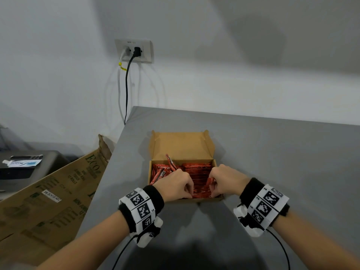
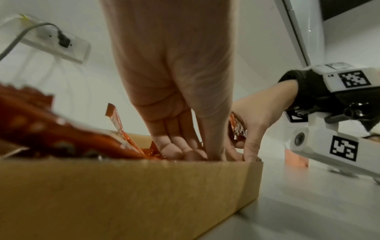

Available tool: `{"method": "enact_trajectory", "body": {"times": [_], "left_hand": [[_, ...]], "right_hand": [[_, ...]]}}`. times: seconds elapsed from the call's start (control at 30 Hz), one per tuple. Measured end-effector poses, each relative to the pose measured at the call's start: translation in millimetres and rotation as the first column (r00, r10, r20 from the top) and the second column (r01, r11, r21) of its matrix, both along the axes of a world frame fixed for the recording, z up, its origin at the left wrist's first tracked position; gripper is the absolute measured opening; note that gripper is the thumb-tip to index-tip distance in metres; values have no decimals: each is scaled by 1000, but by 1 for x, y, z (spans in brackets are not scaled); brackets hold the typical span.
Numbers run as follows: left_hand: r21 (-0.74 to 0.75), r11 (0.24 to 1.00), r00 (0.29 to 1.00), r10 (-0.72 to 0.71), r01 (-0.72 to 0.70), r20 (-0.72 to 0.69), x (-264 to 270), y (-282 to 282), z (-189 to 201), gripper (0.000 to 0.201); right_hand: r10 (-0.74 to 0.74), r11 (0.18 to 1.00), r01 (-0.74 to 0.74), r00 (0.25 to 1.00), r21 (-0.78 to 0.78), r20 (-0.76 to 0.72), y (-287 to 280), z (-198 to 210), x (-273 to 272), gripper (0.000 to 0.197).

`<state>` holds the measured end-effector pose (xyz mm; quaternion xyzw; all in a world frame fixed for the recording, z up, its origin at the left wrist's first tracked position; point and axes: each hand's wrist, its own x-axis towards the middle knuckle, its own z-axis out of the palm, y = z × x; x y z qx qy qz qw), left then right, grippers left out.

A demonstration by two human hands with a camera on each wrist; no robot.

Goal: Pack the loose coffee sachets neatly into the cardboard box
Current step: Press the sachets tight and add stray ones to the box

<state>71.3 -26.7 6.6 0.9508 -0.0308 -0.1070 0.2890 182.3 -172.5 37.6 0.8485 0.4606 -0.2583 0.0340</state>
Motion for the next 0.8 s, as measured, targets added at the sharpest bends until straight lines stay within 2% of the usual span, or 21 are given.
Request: {"method": "enact_trajectory", "body": {"times": [0.1, 0.17, 0.23, 0.3, 0.37, 0.53, 0.63, 0.73, 0.8], "left_hand": [[12, 1000, 1000, 1, -1, -14, 0, 1, -2, 5], [9, 1000, 1000, 13, -13, -4, 1, 0, -2, 4], [-7, 999, 998, 50, -50, 40, 2, 2, 1, 9], [-1, 999, 996, 49, -49, 74, 1, 2, 2, 16], [30, 999, 998, 11, -12, 60, 1, -2, 1, 16], [78, 997, 1000, -8, 5, 29, 3, -8, -3, 14], [76, 996, 995, 34, -42, 97, 6, -3, 1, 16], [129, 976, 962, 142, -175, 232, 8, 2, -2, 36], [192, 962, 960, 144, -192, 239, 10, 1, -4, 48]], "right_hand": [[-5, 1000, 4, 1000, 5, 6, -1, -4, -3, 34], [-28, 999, 28, 1000, 35, -6, -4, -4, -2, 20], [-101, 986, 102, 995, 130, -13, -8, -2, 4, 7], [-188, 947, 174, 982, 269, 29, -11, -1, 12, 15], [-227, 914, 181, 970, 362, 89, -9, -4, 16, 21], [-211, 928, 156, 968, 337, 133, 4, -15, 16, 24], [-219, 924, 149, 961, 353, 166, 10, -18, 18, 21], [-215, 926, 143, 961, 350, 176, 14, -20, 21, 18], [-195, 939, 127, 962, 319, 190, 16, -20, 22, 16]]}}
